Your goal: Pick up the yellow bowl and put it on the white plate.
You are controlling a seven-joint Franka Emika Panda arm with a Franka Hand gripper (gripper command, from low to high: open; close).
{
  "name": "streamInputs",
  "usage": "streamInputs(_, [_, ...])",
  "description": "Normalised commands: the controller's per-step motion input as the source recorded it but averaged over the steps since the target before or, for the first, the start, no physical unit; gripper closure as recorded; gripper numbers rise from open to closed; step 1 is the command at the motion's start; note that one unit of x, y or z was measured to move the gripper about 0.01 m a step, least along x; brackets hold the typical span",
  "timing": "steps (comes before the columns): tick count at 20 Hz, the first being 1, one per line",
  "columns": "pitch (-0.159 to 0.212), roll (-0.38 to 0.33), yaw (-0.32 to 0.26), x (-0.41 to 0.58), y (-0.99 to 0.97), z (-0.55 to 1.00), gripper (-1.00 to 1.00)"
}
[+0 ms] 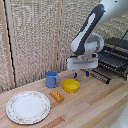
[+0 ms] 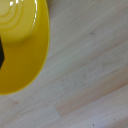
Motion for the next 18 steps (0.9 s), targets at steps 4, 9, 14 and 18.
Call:
streamInputs(4, [0.000,0.014,0.089,0.000,-0.08,-0.48,-1.00])
streamInputs(9, [-0.008,0.008,0.089,0.067,-0.09,-0.35,-1.00])
streamInputs(14, [0.000,0.000,0.032,0.075,0.00,-0.06,1.00])
streamInputs(18, [0.000,-0.001,0.000,0.000,0.01,0.00,1.00])
